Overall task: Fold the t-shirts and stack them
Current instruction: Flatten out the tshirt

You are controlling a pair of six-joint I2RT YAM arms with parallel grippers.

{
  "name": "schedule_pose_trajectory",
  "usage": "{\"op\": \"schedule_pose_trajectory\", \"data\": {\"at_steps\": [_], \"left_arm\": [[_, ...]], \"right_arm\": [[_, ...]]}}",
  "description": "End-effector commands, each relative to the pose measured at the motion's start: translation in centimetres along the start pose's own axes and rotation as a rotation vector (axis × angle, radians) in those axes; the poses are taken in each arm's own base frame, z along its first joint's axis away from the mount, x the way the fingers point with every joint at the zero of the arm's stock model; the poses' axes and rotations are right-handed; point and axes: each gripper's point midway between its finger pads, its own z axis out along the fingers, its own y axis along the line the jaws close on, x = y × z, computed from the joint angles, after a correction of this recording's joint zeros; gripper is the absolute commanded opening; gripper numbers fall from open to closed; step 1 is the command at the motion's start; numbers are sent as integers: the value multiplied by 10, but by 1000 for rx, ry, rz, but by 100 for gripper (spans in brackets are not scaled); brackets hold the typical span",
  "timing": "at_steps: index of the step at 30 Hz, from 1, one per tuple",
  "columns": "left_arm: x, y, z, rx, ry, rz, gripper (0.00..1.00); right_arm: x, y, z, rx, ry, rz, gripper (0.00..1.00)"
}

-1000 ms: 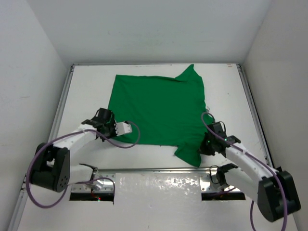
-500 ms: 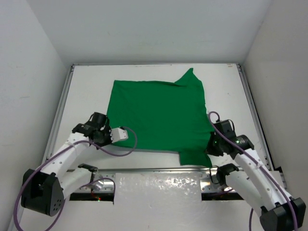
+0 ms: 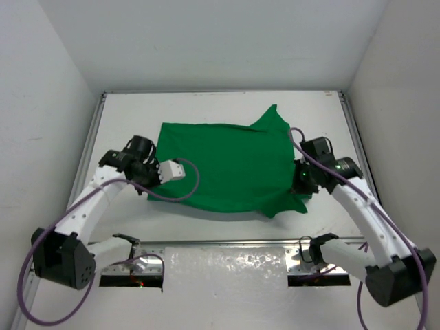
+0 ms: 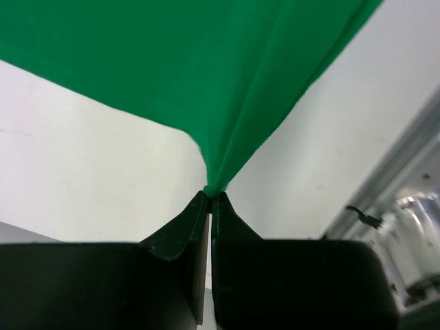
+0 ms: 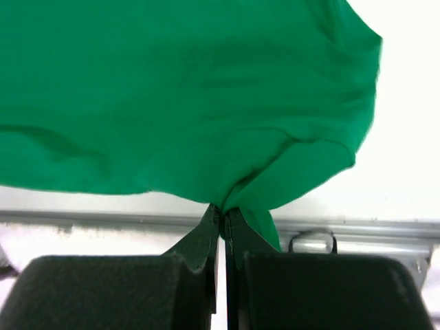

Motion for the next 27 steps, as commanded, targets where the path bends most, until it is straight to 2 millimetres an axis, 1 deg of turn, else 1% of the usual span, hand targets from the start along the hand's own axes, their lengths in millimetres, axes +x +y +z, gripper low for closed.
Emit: {"op": "schedule_pose_trajectory", "data": {"at_steps": [1,2,3,4,5,6,7,8,9,10,11,12,13,14,15,16,17,18,19,20,21,22,23,24,25,26,27], "left_arm": [[-19,20,-10,-35,-51,20,0],[-16,21,-13,-55,-40,34,0],[-13,20,-13,-63,-36,45,0],[-4,13,-7,-49,-11,56,0],[2,10,-8,-64,2,58,0],[7,5,-5,-55,14,56,0],[15,-5,3,-29,32,41,0],[15,-6,6,-31,20,35,0],[14,-7,9,-29,14,27,0],[11,-3,15,-36,0,13,0],[6,3,18,-50,-13,5,0],[-4,20,16,-92,-37,1,0],[-19,49,27,-141,-54,-14,0],[-31,71,29,-173,-65,-22,0],[-43,95,30,-197,-74,-37,0],[-77,149,27,-234,-97,-82,0],[-97,181,21,-250,-122,-118,0],[-151,254,-56,-433,-277,-127,0],[-158,280,-25,-370,-258,-205,0],[-180,316,-51,-459,-333,-229,0],[-216,371,-119,-666,-504,-248,0],[-227,390,-155,-787,-581,-250,0],[-229,403,-189,-911,-622,-269,0],[-224,411,-169,-913,-603,-294,0],[-237,406,-259,-1100,-796,-276,0],[-234,400,-271,-1144,-841,-262,0],[-228,395,-246,-1141,-821,-224,0]], "right_arm": [[-3,4,18,-12,18,-53,0],[6,0,22,-9,32,-42,0],[15,-4,19,-13,21,-26,0],[38,-15,29,7,64,-10,0],[49,-19,31,14,75,30,0],[56,-16,29,-26,59,55,0],[75,-22,38,-18,96,73,0],[81,-23,41,-21,101,104,0],[80,-21,44,-32,90,111,0],[80,-24,49,-21,92,101,0],[74,-24,53,-12,80,86,0],[40,-16,55,-35,-16,82,0],[26,-18,70,-15,30,48,0],[-5,-12,75,-40,8,60,0],[-47,-16,81,-52,-35,115,0],[-127,-1,82,-75,-92,103,0],[-179,1,76,-61,-157,89,0],[-214,-1,70,-14,-169,76,0],[-317,15,44,-9,-348,44,0],[-349,20,25,-18,-384,53,0],[-427,50,-73,-134,-701,54,0],[-449,58,-83,-233,-759,162,0],[-467,69,-91,-329,-813,196,0],[-494,73,-157,-451,-1017,192,0],[-486,64,-110,-441,-942,261,0],[-492,74,-215,-547,-1265,206,0],[-485,62,-181,-505,-1236,246,0]]}}
